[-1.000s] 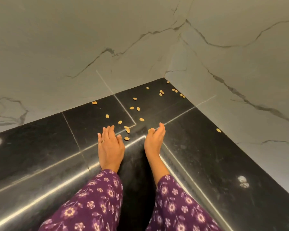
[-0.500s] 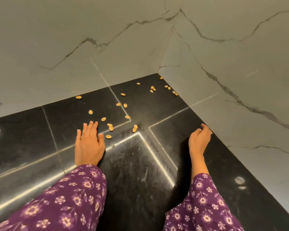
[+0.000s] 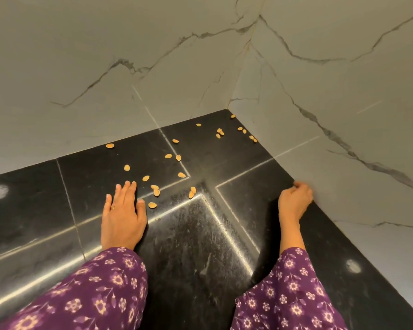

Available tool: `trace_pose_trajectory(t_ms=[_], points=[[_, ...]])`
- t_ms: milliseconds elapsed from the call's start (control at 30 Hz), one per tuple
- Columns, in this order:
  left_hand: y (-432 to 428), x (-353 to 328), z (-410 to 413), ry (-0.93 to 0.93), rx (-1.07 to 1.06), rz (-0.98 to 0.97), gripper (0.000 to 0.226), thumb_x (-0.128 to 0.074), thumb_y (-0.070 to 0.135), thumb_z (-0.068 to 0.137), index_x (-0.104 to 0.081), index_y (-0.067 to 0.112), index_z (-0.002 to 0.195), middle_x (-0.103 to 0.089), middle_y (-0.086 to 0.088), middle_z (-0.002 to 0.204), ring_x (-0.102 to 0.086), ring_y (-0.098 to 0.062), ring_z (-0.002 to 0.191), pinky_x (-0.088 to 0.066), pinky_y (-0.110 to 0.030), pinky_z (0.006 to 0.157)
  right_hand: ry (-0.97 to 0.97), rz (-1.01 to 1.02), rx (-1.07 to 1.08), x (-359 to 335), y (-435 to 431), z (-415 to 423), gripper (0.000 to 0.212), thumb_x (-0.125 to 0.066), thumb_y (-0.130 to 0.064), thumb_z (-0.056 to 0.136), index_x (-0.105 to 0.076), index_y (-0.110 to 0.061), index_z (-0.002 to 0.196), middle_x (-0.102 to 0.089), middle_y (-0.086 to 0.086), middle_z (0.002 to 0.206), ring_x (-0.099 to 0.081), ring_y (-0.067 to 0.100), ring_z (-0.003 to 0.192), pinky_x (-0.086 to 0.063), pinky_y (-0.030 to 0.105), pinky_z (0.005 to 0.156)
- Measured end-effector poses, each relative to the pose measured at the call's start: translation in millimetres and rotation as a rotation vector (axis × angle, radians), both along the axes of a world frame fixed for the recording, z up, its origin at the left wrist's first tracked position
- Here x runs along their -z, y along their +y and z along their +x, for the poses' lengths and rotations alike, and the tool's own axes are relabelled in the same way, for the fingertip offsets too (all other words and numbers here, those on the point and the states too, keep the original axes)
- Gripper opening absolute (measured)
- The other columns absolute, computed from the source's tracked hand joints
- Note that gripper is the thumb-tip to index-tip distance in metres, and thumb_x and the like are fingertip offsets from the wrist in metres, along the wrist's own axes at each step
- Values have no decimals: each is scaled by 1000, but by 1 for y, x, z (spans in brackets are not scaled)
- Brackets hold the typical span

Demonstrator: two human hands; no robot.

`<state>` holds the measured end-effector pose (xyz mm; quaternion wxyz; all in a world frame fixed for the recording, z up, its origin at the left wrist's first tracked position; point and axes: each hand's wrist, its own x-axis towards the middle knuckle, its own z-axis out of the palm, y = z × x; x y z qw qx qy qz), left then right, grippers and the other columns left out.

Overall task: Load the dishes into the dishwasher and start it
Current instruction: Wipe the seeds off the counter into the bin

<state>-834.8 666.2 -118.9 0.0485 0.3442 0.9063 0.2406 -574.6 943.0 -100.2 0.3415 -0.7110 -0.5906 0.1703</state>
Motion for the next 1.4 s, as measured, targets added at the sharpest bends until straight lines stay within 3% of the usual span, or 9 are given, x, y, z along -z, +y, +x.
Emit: trace_pose_trajectory(t_ms=[300, 367, 433, 567, 867, 1000, 1067, 1233, 1400], points=[[-2, -5, 3, -25, -16, 4, 48, -37, 24, 100, -32, 15, 148, -30, 0, 154, -18, -13, 145, -8, -34, 121, 31, 105, -1071, 6, -99, -127, 20, -49, 0, 89, -67, -8, 93, -66, 1, 91, -54, 11, 90, -33, 8, 80], [-1, -5, 3, -31, -18, 13, 49, -38, 25, 100, -32, 16, 148, -30, 1, 154, -18, -13, 145, -8, -34, 121, 74, 176, -1040, -2, -77, -136, 21, -51, -1, 87, -69, -10, 95, -67, -1, 93, -56, 8, 90, -35, 8, 84], [-1, -3, 2, -27, -22, 16, 49, -38, 26, 100, -32, 17, 148, -30, 2, 154, -18, -11, 145, -8, -33, 121, 73, 221, -869, -12, -25, -137, 24, -50, -3, 88, -68, -7, 102, -66, 4, 102, -58, 14, 99, -38, 18, 91], [0, 1, 0, -19, -31, 21, 50, -38, 28, 100, -31, 19, 148, -30, 4, 154, -17, -9, 144, -7, -32, 120, -3, 128, -643, -21, 80, -123, 33, -44, -7, 93, -55, -2, 124, -55, 15, 124, -49, 26, 118, -36, 30, 101], [1, 1, 0, -10, -37, 10, 50, -37, 30, 100, -30, 22, 149, -28, 7, 154, -14, -6, 144, -6, -30, 120, -107, -67, -823, 4, 109, -159, 38, -39, -14, 98, -47, -6, 134, -47, 12, 137, -39, 26, 129, -28, 34, 108], [1, 1, 0, -16, -39, 12, 50, -37, 30, 100, -29, 22, 149, -28, 7, 154, -14, -6, 144, -5, -30, 120, -68, -69, -1146, -1, 77, -175, 31, -41, -14, 98, -60, -15, 123, -58, 1, 124, -50, 12, 116, -34, 17, 94], [0, 2, -1, -14, -39, 15, 50, -37, 30, 100, -29, 23, 149, -28, 8, 154, -14, -6, 144, -5, -29, 120, 6, -71, -1216, -5, 71, -178, 29, -43, -16, 98, -61, -17, 120, -59, -4, 122, -52, 8, 114, -37, 17, 95], [0, 5, -1, -15, -41, 34, 51, -39, 30, 99, -30, 23, 149, -30, 8, 153, -15, -5, 143, -5, -29, 120, 159, -37, -822, -18, 111, -184, 38, -39, -21, 99, -47, -13, 135, -48, 5, 137, -44, 18, 126, -35, 31, 106], [0, 5, -1, -14, -44, 37, 51, -39, 31, 99, -29, 24, 149, -29, 9, 153, -13, -3, 143, -4, -28, 120, -7, -197, -840, -7, 143, -202, 46, -35, -24, 101, -34, -10, 144, -36, 10, 148, -35, 25, 135, -27, 36, 111]])
